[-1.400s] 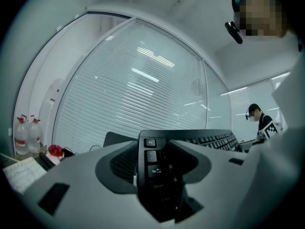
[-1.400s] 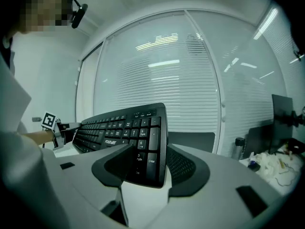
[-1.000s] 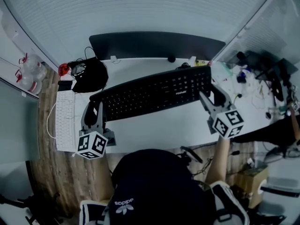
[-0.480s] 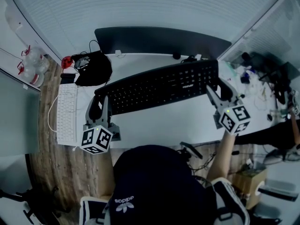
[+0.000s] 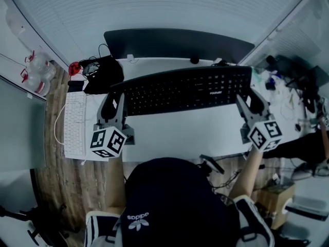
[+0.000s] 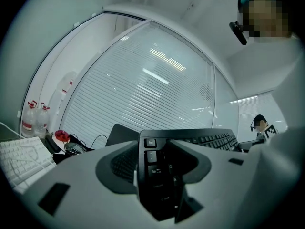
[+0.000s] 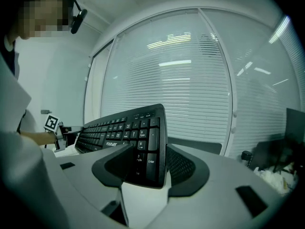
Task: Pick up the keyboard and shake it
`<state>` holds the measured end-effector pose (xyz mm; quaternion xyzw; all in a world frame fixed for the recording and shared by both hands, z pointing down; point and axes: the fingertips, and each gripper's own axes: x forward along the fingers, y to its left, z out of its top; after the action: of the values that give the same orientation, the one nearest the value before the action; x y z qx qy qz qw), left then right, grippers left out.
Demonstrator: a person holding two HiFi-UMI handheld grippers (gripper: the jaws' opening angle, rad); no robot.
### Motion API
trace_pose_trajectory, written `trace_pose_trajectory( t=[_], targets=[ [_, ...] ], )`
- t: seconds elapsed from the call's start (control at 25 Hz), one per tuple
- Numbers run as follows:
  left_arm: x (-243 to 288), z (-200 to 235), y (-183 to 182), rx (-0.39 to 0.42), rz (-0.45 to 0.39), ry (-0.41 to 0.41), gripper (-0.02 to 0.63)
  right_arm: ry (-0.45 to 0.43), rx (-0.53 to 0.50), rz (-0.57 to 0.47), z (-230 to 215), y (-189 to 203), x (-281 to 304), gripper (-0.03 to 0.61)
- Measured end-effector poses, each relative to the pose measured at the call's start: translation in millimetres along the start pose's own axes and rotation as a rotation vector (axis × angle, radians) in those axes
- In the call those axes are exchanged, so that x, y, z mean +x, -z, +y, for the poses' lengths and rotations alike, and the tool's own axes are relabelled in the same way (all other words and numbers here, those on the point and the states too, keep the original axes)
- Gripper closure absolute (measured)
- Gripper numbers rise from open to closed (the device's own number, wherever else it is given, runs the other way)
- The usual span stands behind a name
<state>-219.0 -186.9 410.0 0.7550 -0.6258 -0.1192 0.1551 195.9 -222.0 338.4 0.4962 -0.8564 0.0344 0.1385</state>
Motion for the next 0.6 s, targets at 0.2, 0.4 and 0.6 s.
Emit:
trace_pose_trajectory(
  t=[0.2, 0.4, 0.6],
  targets=[
    [12.5, -0.5, 0.9, 0.003, 0.009, 0.007, 0.407, 0.029, 0.004, 0.004, -8.3, 2.1, 11.2, 0.362],
    [5.8, 3.7, -4.5, 0.021, -0.012, 0.011, 0.407, 0.011, 0.021, -0.011, -0.3, 5.2, 2.1, 0.364],
    [10.9, 3.7, -6.7, 0.027, -0.027, 0.008, 0.407, -0.002, 0.018, -0.020, -1.7, 4.4, 13.3, 0.364]
  ],
)
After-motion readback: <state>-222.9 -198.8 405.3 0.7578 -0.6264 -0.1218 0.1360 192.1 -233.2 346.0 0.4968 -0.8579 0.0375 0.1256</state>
